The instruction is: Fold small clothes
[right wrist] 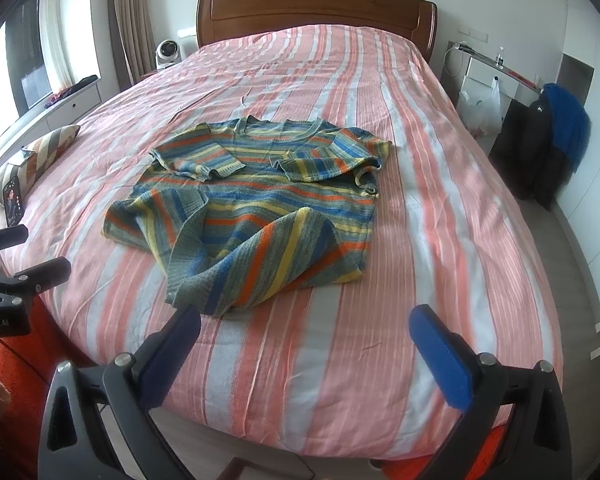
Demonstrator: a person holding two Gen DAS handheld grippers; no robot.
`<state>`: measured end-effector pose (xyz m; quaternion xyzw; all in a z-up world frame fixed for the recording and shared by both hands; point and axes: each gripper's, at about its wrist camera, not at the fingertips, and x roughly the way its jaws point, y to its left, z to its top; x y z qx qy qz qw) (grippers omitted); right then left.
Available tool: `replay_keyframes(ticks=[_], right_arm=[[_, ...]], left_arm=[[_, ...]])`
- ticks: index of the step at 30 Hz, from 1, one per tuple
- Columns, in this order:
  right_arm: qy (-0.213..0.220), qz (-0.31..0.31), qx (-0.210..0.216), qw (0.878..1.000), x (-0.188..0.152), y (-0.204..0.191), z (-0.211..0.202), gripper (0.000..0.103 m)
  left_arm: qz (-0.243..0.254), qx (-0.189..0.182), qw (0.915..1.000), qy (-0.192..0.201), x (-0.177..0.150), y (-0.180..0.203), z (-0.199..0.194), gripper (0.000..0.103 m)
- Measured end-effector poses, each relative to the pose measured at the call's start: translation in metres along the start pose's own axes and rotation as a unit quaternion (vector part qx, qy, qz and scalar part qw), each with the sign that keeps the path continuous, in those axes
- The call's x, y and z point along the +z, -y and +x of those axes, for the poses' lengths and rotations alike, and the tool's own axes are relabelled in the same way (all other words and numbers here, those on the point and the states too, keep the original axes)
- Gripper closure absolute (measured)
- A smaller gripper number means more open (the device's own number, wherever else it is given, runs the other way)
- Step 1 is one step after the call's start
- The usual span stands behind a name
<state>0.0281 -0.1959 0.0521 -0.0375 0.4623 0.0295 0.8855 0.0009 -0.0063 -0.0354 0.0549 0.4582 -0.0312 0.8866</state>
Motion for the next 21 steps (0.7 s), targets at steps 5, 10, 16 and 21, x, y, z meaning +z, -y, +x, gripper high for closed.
replay_keyframes(ticks=[5,10,16,21], right_arm=[[-0.001,-0.004,-0.004,1.000,-0.0007,-0.0027,0.0026,0.000],[-0.003,-0.004,-0.004,1.000,-0.0012,-0.0034,0.0040,0.000],[-0.007,-0.003,-0.001,1.000,-0.0008,-0.0044,0.0051,0.000],[-0.008,-0.004,-0.002,1.000,-0.0007,-0.0050,0.0061,0.000]], left_arm=[[-0.006,0.003,1.0000,0.000,0.0016,-0.0030,0.0009,0.000],[-0.009,0.008,0.9999,-0.003,0.0017,-0.0041,0.0031,0.000],[-0.009,0.009,0.9999,-0.005,0.0019,-0.0045,0.0042,0.000],[-0.010,0.009,0.9999,-0.006,0.0015,-0.0049,0.0046,0.000]])
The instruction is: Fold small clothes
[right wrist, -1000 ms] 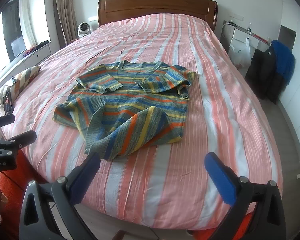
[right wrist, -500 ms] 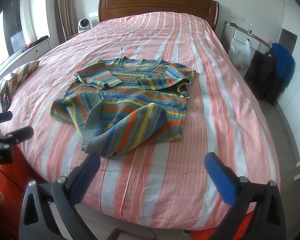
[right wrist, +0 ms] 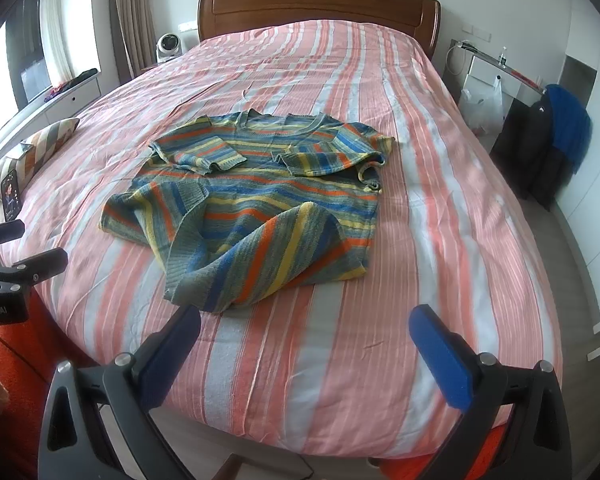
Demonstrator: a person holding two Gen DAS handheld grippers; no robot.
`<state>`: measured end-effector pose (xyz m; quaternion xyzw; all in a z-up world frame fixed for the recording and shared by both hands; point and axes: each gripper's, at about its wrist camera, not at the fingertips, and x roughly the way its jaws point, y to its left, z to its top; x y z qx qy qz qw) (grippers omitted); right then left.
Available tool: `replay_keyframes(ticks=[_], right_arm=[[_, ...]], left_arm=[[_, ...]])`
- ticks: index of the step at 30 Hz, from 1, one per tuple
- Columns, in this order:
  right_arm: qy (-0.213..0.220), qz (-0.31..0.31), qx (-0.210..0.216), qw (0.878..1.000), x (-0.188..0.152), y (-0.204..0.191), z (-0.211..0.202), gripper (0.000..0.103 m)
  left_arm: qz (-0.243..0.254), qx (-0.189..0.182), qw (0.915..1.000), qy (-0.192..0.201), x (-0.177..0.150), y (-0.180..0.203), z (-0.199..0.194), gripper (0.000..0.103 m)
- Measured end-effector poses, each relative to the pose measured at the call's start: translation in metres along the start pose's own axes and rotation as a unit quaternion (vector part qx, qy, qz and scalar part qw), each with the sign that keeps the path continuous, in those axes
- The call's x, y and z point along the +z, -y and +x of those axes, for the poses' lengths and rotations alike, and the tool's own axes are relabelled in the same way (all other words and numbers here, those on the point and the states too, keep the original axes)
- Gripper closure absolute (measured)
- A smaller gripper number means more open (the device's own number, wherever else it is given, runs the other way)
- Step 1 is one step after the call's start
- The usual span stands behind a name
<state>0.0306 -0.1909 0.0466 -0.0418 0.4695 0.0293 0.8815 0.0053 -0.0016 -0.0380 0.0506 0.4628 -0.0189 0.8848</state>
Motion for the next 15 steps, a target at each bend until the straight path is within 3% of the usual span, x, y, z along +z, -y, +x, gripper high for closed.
replay_keyframes(ticks=[15], right_arm=[[-0.005,0.002,0.000,1.000,-0.0020,0.0012,0.0039,0.000]], left_arm=[[-0.002,0.002,1.0000,-0.001,-0.0018,-0.0041,0.0032,0.000]])
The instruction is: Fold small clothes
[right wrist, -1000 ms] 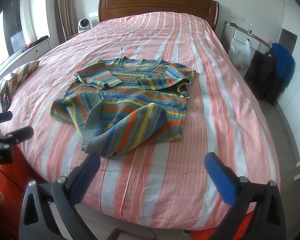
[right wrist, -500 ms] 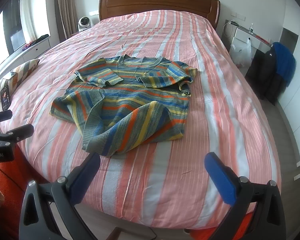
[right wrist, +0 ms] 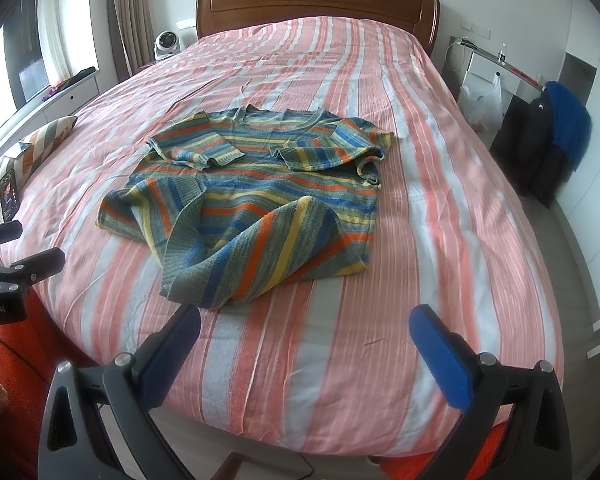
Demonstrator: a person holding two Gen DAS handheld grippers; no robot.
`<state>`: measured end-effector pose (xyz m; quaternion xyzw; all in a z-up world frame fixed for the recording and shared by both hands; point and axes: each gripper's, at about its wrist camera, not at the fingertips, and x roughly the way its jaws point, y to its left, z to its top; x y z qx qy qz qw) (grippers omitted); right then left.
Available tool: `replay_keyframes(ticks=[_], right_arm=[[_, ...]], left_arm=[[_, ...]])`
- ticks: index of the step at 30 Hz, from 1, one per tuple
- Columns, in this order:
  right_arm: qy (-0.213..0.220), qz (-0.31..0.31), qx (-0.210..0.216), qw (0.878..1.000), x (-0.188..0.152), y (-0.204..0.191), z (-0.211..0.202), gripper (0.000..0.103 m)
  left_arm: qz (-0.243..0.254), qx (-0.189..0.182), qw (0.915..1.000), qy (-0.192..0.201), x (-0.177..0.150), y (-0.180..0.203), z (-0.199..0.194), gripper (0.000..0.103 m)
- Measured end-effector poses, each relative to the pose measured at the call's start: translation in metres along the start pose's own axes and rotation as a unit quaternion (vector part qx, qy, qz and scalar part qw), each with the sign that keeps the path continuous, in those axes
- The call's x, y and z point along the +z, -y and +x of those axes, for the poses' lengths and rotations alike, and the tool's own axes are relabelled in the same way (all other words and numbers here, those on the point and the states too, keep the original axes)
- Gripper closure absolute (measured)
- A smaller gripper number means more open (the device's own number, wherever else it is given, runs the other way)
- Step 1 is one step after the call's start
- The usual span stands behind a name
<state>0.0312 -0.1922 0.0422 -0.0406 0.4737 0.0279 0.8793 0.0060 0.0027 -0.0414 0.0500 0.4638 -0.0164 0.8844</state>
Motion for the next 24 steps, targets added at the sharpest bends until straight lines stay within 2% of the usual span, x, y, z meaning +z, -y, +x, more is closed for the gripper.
replay_keyframes(ticks=[10,18,24], right_arm=[[0.001,0.000,-0.001,1.000,0.000,0.000,0.000,0.000],[0.008,0.013,-0.009,1.000,-0.002,0.008,-0.003,0.000],[0.004,0.028,-0.010,1.000,-0.002,0.016,0.001,0.000]], left_arm=[[-0.001,0.001,1.0000,0.002,0.000,-0.001,0.001,0.000],[-0.020,0.005,0.9998,-0.006,-0.002,-0.017,0.005,0.000],[-0.034,-0.020,0.9992,-0.007,0.000,-0.023,0.009,0.000]])
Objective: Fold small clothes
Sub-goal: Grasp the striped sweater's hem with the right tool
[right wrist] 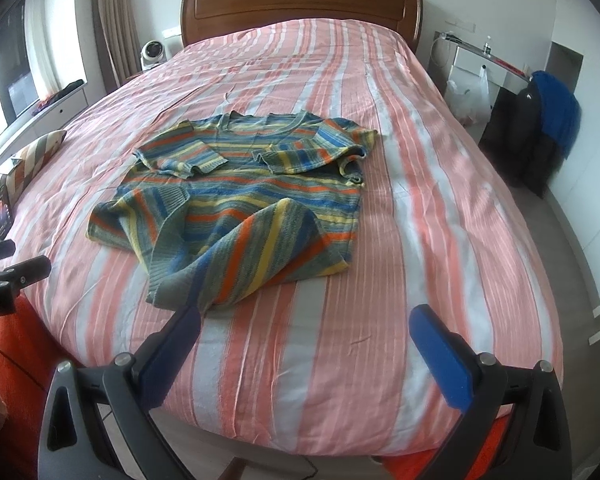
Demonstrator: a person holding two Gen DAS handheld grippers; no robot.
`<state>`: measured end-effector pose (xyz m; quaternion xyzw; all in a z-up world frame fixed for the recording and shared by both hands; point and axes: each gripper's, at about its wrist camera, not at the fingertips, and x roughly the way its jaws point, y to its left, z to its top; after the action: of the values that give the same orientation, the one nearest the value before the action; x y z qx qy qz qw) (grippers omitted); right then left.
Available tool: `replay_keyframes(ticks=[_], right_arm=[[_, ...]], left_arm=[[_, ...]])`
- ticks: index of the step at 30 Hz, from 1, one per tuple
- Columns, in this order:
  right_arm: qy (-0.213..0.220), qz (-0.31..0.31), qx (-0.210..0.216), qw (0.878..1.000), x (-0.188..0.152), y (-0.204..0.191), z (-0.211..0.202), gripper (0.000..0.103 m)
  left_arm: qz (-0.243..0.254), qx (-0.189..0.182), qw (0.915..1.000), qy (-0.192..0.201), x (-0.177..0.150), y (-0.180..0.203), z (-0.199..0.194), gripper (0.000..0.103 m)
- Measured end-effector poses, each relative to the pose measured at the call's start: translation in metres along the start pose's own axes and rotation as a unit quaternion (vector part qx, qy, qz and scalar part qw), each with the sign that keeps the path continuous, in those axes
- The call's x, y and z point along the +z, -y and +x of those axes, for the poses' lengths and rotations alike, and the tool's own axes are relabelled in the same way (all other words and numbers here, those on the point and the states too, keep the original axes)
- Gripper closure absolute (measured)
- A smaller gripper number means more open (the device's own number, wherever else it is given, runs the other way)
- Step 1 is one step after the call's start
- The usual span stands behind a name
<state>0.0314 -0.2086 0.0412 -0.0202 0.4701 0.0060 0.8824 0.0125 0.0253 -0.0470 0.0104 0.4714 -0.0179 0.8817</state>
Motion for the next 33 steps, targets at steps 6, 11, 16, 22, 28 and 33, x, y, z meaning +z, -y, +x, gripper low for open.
replay_keyframes(ticks=[6,11,16,22,28,33], right_arm=[[-0.008,0.020,0.009,1.000,-0.005,0.009,0.010,0.000],[-0.025,0.049,0.068,0.996,0.020,0.001,0.042,0.000],[-0.093,0.085,0.086,0.988,0.039,-0.007,0.123,0.031],[-0.118,0.101,0.153,0.976,-0.010,0.020,0.093,0.089],[-0.202,0.112,0.074,0.970,-0.093,0.054,0.066,0.088],[-0.070,0.036,0.070,0.994,-0.034,0.032,0.022,0.037]], left_arm=[[-0.013,-0.009,0.9998,-0.010,0.000,-0.006,0.005,0.000],[-0.012,-0.014,0.9997,-0.018,-0.001,0.001,0.012,0.000],[-0.006,-0.007,0.9998,-0.015,-0.007,-0.002,0.007,0.000],[-0.027,0.006,0.9996,0.001,-0.021,-0.038,-0.003,0.000],[-0.036,0.005,0.9993,-0.013,-0.029,-0.046,0.009,0.001],[-0.038,-0.002,0.9993,-0.006,-0.026,-0.043,0.010,0.001]])
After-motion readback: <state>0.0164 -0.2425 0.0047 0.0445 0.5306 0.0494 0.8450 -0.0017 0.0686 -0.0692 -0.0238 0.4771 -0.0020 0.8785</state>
